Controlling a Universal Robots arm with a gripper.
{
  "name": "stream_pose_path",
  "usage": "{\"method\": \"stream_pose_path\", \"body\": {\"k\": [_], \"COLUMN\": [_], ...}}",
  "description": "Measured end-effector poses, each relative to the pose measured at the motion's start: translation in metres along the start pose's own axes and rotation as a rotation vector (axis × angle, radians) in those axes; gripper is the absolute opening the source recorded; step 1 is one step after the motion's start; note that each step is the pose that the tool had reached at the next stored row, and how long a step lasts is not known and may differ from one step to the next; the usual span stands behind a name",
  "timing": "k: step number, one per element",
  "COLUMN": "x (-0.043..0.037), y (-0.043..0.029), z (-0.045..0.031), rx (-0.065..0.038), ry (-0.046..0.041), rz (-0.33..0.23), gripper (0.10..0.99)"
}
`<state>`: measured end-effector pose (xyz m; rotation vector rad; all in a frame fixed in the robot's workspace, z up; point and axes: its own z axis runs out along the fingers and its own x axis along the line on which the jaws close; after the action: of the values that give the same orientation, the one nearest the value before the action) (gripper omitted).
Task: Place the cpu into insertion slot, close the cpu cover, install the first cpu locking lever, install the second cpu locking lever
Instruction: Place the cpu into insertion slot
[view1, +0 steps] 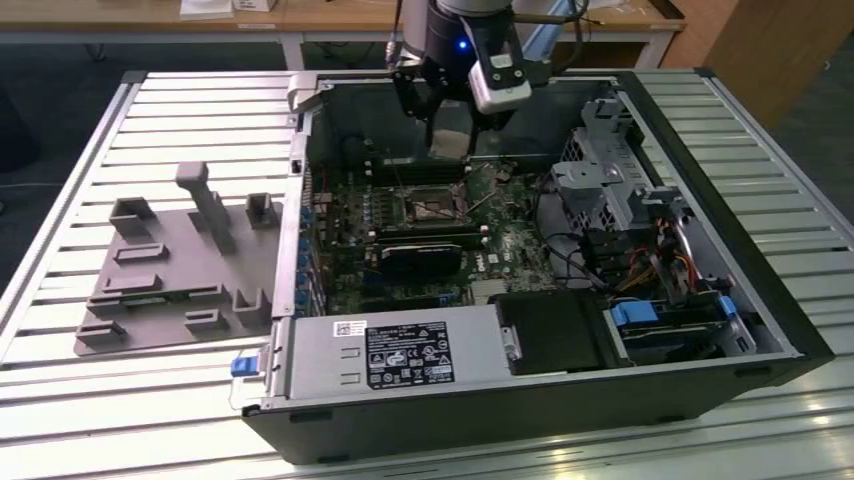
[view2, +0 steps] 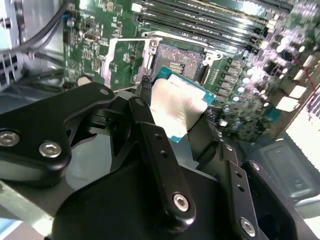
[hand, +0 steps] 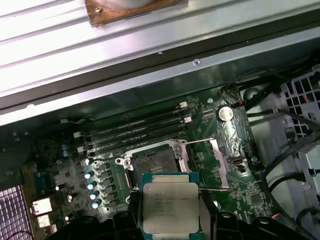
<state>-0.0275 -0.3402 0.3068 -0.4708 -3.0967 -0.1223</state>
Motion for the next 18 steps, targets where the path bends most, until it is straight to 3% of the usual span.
{"method": "stream_pose_path", "body": {"k": [9, 18], "x": [-0.0002, -0.0002], "y": [-0.0008, -0.001], "z": [0.01, 0.0137], "rx": [-0.003, -0.005], "ry": [-0.0125, -0.0246], "rz": [0.164, 0.321], "gripper": [0.537, 0.537]}}
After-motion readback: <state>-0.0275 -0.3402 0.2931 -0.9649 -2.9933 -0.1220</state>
